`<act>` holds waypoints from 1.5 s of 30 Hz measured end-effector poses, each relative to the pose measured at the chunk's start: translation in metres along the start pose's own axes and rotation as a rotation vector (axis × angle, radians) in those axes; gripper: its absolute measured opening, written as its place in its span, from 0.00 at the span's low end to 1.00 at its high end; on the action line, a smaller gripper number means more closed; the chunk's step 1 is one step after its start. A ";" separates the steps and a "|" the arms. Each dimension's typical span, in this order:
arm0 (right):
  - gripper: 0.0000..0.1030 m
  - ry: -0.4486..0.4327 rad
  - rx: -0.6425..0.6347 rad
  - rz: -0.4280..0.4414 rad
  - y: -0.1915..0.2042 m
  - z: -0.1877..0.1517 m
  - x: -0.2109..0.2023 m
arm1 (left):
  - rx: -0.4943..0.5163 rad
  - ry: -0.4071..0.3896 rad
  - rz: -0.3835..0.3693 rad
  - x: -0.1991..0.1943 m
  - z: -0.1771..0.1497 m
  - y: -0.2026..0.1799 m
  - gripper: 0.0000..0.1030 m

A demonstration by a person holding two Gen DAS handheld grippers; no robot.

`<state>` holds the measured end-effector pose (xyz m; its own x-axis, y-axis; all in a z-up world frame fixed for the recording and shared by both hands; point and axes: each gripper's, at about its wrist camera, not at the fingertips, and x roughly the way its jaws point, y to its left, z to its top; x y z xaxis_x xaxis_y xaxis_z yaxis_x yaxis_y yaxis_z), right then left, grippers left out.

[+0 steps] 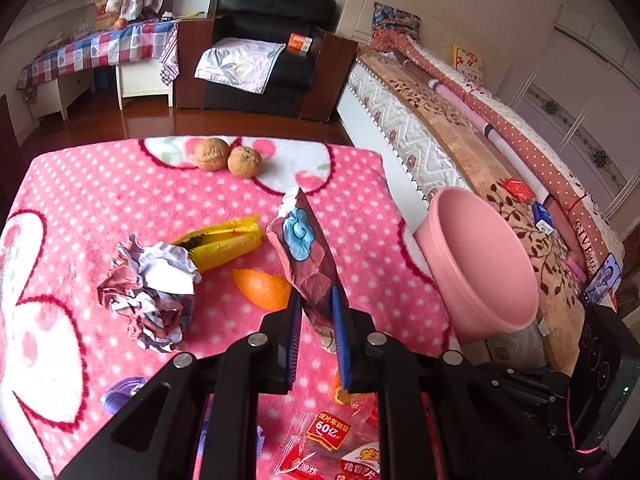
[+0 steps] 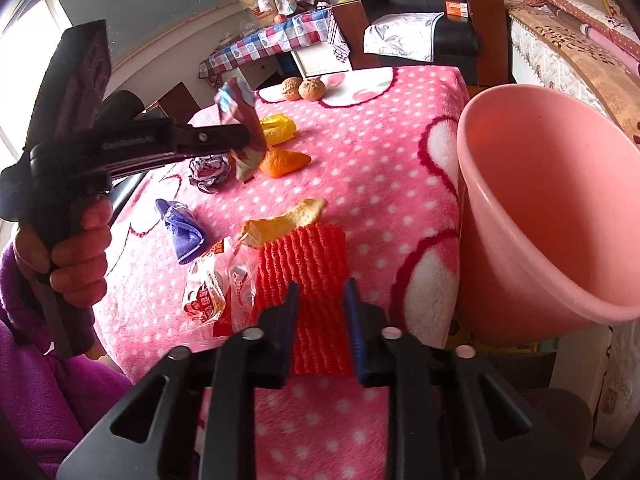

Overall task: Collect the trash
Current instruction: 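Carry the pink wrapper and red net toward the pink basin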

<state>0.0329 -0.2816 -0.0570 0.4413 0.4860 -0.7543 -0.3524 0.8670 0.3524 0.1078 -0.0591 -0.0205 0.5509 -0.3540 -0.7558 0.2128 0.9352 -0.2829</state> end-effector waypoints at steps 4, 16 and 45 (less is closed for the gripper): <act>0.13 -0.038 -0.008 -0.018 0.006 -0.001 -0.011 | 0.004 -0.025 -0.006 -0.012 0.000 0.002 0.14; 0.12 -0.220 0.020 -0.106 0.011 0.005 -0.065 | 0.034 -0.085 -0.012 -0.049 -0.009 -0.004 0.14; 0.12 -0.441 0.158 -0.239 -0.008 -0.015 -0.131 | 0.156 -0.128 -0.080 -0.087 -0.022 -0.043 0.14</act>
<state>-0.0343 -0.3534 0.0308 0.8116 0.2429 -0.5313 -0.0851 0.9489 0.3038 0.0327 -0.0684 0.0446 0.6232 -0.4340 -0.6506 0.3767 0.8956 -0.2366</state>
